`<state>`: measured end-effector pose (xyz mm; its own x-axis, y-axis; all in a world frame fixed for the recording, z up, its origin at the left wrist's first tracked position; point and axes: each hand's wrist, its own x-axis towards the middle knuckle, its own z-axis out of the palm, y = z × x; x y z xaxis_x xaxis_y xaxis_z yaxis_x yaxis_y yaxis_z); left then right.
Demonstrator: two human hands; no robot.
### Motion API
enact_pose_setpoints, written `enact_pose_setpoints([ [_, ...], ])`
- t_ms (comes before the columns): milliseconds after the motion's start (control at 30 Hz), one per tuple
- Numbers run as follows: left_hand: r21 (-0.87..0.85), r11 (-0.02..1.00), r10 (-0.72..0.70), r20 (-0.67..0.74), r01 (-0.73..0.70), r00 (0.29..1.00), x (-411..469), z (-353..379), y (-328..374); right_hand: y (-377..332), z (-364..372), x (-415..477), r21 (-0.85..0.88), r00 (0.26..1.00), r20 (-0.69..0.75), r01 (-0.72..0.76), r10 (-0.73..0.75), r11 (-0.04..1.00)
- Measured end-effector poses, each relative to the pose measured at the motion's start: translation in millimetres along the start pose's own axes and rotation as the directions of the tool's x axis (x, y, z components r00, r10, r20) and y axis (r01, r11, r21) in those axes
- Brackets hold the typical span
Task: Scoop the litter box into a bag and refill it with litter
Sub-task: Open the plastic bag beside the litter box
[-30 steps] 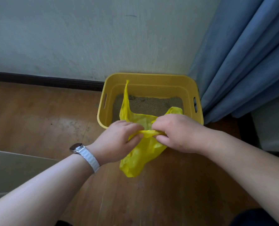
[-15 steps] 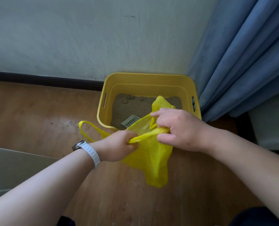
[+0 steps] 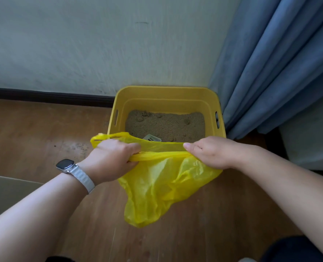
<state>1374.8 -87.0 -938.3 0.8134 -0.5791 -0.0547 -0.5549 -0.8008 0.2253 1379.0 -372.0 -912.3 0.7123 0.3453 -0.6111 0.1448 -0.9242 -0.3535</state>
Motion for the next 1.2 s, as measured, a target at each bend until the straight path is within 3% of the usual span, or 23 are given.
enact_pose_setpoints([
  [133, 0.013, 0.999, 0.047, -0.058, -0.046, 0.997, -8.8, -5.2, -4.2, 9.5, 1.9, 4.6, -0.258, 0.988, -0.026, -0.152, 0.150, 0.954],
  [267, -0.033, 0.997, -0.059, 0.117, 0.063, 0.991, -8.6, -10.9, 4.4, 8.9, 0.7, 2.2, -0.293, 0.977, -0.130, -0.201, 0.169, 0.935],
  [400, 0.193, 0.975, -0.140, 0.135, 0.113, 0.981, -6.9, -10.6, 12.2, 5.5, 5.9, -1.5, -0.331, 0.983, -0.157, -0.144, 0.096, 0.932],
  [600, 0.335, 0.939, -0.185, 0.297, 0.079, 0.937, -2.8, -6.7, 23.0, 3.8, 7.7, -1.5, -0.418, 0.994, -0.065, -0.104, 0.085, 0.902],
  [900, 0.427, 0.898, -0.237, 0.265, 0.107, 0.935, -25.0, -6.0, -11.6, -23.1, 24.4, 17.0, -0.518, 0.989, 0.150, 0.084, -0.006, 0.851],
  [1067, 0.320, 0.939, -0.234, 0.323, 0.127, 0.917, -44.9, 10.4, -31.9, -28.2, 59.8, 31.4, -0.542, 0.941, 0.328, 0.262, -0.086, 0.799],
  [1200, 0.254, 0.956, -0.231, 0.354, 0.144, 0.906, -53.2, 38.7, -40.9, -16.6, 78.2, 50.5, -0.452, 0.918, 0.384, 0.278, -0.097, 0.847],
])
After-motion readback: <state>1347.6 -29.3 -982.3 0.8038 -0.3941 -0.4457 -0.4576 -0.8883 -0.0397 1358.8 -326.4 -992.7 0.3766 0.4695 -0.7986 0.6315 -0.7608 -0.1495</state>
